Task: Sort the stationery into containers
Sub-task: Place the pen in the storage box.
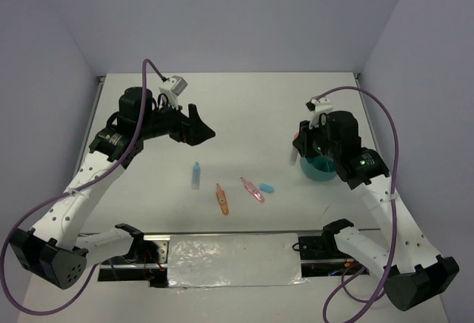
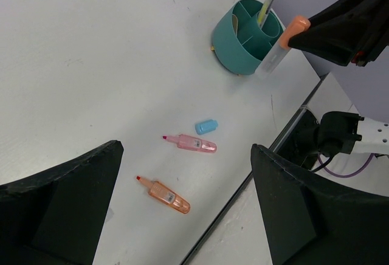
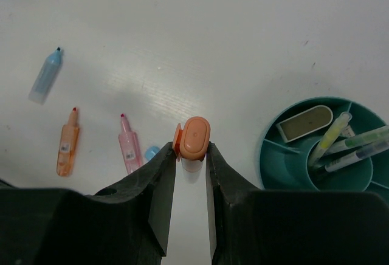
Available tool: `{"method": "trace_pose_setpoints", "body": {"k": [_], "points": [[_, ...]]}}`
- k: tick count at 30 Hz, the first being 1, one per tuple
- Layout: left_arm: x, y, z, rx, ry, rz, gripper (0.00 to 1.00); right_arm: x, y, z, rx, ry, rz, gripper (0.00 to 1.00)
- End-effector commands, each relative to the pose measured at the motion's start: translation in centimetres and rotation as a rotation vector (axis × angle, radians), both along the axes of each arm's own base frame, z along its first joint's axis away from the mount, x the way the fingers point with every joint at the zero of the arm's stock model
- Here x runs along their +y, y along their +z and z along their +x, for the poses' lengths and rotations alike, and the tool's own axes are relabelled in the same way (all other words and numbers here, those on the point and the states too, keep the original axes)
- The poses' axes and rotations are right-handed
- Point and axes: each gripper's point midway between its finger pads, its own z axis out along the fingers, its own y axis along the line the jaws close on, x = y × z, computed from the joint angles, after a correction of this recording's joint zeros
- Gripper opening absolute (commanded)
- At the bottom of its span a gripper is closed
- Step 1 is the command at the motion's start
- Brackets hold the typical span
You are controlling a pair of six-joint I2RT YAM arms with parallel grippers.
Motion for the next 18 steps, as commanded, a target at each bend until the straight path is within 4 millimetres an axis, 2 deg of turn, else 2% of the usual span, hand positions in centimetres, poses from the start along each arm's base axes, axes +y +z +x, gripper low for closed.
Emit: {"method": "trace_pose_setpoints", "body": {"k": [1,18], "points": [[-0.6,3.1,0.4,-0.071,-0.018,-0.054,0.99,0.4,-0.5,-0.9,0.016,0.021,0.012,0.00],[-0.9,3.2,0.8,-0.059,-0.011,-0.074,0.99,1.9,-2.4,-1.5,0.087,0.100,0.024,0.00]]}}
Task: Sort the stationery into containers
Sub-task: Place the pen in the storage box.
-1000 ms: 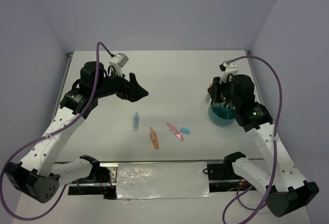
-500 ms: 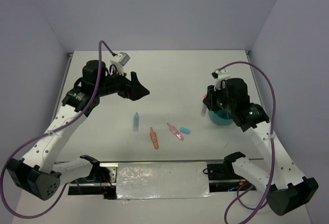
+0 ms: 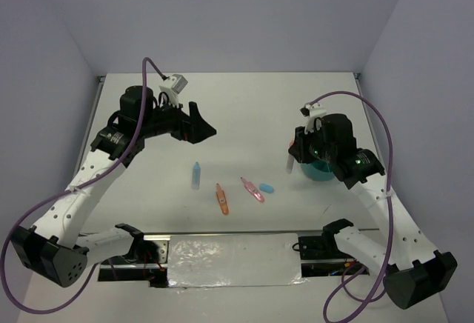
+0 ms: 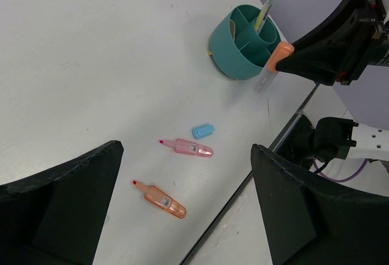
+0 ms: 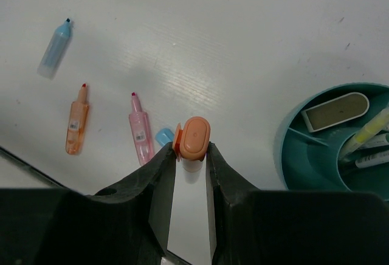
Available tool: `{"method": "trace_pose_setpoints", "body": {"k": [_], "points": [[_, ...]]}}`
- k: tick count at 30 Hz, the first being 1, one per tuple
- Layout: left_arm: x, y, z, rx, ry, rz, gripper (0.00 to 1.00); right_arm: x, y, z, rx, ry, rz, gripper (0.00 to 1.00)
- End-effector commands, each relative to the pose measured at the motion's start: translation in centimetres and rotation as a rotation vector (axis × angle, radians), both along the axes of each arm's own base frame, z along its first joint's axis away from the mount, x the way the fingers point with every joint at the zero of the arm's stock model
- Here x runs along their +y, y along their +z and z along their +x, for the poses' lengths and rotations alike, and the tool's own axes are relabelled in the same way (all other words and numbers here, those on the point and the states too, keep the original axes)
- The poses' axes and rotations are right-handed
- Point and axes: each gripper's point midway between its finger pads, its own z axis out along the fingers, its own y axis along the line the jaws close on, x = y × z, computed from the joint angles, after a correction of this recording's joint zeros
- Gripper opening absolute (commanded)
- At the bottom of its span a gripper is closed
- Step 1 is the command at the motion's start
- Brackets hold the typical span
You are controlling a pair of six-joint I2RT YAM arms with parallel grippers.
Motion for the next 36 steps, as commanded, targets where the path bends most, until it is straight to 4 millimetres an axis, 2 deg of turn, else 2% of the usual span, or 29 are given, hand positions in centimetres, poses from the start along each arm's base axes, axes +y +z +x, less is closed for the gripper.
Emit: {"method": "trace_pose_setpoints", "body": {"k": [1,23,36], "points": [[-0.7,2.9,0.4,-0.066,-0.018,-0.054,0.99,0.7,0.1,-0.2,-0.003,0.034,0.013,0.00],[-0.5,2.7,0.4,-0.072,-0.015,-0.047,0.99,-1.8,0.6,1.2,-0.039,-0.079,-0.091,0.00],[-0.4,2.6,0.2,-0.077,-0.017,-0.043,0.99,-2.5,0.8,1.1,-0.047,-0.105,-0.114,0.00]]}}
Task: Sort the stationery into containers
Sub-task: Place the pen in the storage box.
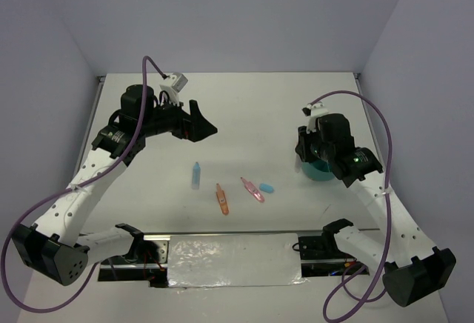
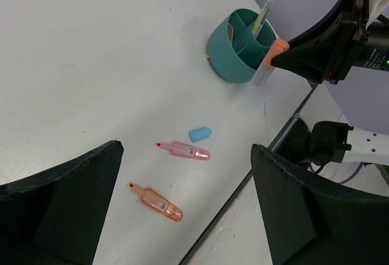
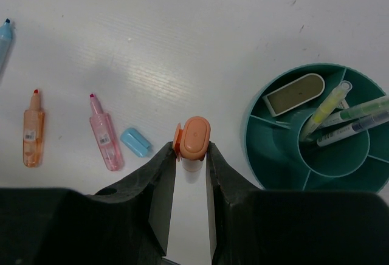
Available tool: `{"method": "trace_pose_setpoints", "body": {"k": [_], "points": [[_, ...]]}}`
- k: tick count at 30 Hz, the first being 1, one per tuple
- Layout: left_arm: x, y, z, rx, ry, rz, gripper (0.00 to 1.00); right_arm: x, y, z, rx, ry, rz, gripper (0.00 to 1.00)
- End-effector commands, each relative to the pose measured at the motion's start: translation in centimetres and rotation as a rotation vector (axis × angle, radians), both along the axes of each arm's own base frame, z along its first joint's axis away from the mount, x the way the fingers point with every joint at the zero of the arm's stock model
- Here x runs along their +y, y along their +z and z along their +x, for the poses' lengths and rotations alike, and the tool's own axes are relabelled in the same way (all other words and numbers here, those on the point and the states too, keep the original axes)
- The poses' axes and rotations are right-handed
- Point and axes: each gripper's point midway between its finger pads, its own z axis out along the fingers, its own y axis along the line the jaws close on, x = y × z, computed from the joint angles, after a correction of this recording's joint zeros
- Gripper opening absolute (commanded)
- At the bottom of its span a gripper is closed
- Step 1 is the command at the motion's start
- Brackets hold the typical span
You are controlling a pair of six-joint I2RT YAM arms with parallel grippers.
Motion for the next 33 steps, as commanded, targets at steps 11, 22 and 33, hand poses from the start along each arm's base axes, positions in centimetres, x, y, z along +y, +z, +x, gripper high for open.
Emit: {"method": "trace_pose_setpoints", "body": {"k": [11,22,33], "points": [[0.1,2.7,-0.7,-0.097,-0.018,-0.026,0.99,-2.1,2.5,0.9,-0.070,-0.029,-0.131,0.00],[0.8,1.7,-2.0,-0.099,-0.018,-0.008,0.99,-4.3,2.0,3.3,-0.087,-0.092,-0.289,0.00],[0.6,1.7,-2.3,-0.099,-0.041,-0.012,0.99,-4.8,1.6,4.2,-0.136,-0.088,-0.324,0.00]]}}
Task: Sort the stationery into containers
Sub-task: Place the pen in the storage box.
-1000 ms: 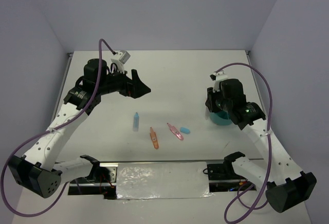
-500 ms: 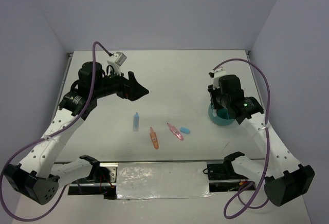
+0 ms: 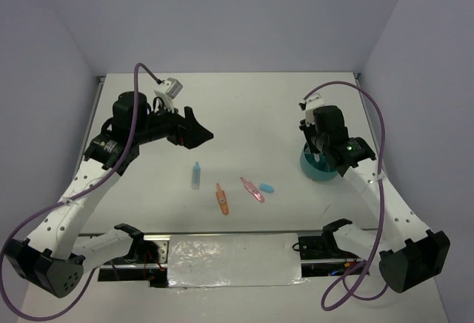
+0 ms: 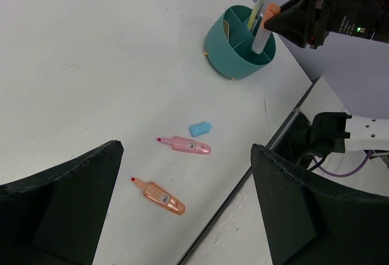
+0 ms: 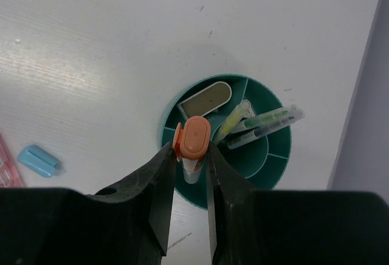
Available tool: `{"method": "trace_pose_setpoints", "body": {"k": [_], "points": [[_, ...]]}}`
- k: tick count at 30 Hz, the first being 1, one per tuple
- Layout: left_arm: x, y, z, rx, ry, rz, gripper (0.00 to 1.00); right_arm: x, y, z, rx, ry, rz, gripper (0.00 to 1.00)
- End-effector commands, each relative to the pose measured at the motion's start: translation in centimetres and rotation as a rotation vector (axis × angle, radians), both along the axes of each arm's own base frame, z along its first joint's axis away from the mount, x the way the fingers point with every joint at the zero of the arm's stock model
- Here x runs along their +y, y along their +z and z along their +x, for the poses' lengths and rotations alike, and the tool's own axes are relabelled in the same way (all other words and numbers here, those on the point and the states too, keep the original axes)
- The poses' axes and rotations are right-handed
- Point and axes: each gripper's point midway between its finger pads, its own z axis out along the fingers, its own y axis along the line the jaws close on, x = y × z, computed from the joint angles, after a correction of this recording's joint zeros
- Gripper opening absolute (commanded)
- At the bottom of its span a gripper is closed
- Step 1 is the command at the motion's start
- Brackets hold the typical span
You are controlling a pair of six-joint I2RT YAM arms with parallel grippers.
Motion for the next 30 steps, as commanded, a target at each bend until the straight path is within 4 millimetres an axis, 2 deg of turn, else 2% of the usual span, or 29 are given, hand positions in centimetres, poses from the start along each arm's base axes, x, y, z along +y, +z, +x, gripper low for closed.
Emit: {"method": "trace_pose_setpoints", "body": {"k": [1,7,13,17,22,26,28,29,30], "points": [[-0.4,1.3,-0.4,-0.055,-0.038,-0.022,0.99,-0.1,1.3,0.9,-0.083,0.003,0.001,0.00],[-0.5,1.7,-0.3,-0.059,-0.044,-0.030,0.99,-0.2,0.4,1.2,-0.074,0.000,-0.007,0.01],[-0.3,1.7,-0.5,-0.062,-0.038,-0.023,0.99,-0.3,0.1,1.5,-0.069,-0.019,-0.007,0.11],[0.0,1.5,-0.6,-0.061,-0.025,-0.012,0.99,-0.4,0.2,1.5,-0.075,-0.027,-0.008,0.25],[0.3,1.3,-0.4,-0.052,-0.005,0.003,0.99,-0.2,-0.1,1.1,-0.071,-0.016,0.007,0.34],[0.4,1.2,-0.4,-0.052,0.001,0.006,0.99,0.0,-0.2,0.9,-0.070,-0.008,0.020,0.49],[0.4,1.1,-0.4,-0.051,0.001,0.007,0.99,-0.1,-0.1,0.8,-0.071,-0.010,0.023,0.52],[0.4,1.0,-0.4,-0.046,0.002,0.008,0.99,0.0,-0.1,0.7,-0.072,-0.008,0.026,0.63],[0.4,0.7,-0.4,-0.038,0.007,0.008,0.99,0.1,0.0,0.7,-0.072,-0.014,0.037,0.66]]}}
